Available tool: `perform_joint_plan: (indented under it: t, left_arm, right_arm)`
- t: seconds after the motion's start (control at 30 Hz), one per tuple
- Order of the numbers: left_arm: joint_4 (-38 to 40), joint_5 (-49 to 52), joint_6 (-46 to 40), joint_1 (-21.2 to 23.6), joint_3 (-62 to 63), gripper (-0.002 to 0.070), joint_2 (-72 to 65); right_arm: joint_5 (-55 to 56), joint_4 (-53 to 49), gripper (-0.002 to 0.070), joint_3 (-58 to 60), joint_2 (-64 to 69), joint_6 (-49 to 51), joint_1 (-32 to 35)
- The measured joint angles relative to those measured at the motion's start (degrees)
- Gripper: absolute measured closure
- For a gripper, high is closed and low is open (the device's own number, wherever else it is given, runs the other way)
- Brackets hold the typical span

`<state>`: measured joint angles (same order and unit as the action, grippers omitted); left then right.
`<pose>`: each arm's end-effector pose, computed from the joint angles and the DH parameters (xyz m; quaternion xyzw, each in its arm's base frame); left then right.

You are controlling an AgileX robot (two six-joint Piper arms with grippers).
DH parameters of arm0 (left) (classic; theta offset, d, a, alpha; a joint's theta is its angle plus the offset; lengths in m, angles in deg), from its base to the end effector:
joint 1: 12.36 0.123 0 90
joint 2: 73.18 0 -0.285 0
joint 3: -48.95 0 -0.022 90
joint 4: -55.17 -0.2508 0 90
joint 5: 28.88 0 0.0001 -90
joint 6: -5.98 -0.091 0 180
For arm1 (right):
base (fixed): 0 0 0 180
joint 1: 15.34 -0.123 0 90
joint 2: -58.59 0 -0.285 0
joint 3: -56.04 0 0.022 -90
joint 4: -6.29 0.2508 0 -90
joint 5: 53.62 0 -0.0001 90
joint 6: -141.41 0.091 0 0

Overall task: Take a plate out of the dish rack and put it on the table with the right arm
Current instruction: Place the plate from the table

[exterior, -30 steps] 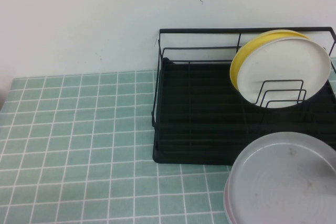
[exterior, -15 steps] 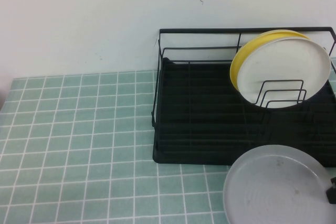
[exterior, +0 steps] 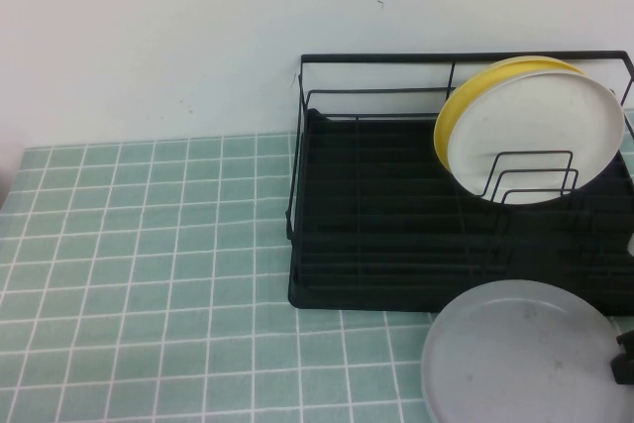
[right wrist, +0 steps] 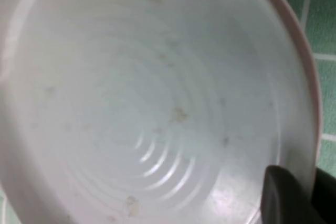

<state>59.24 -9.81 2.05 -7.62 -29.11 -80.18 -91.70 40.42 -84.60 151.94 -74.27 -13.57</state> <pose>0.0533 0.0023 0.1790 -0.0249 0.7881 0.0167 0.6149 0.2378 0.0242 0.1708 -0.0715 0.9744 0.1638 0.1366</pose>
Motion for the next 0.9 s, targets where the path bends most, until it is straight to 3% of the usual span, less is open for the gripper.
perform_joint_plan:
  t: [0.23,0.63,0.9]
  left_arm:
    - [0.0,0.0,0.0,0.0,0.0,0.0678,0.0]
    - [0.0,0.0,-0.1,0.0,0.0,0.0678,0.0]
    - [0.0,0.0,-0.1,0.0,0.0,0.0678,0.0]
  right_arm:
    - [0.1,0.0,0.0514,0.0,0.0,0.2,0.0]
    - [-7.8,-0.7,0.0500,-2.1,-2.2,1.0,0.0]
    - [-13.0,-11.5,0.0500,-2.1,-13.5,10.9,0.0]
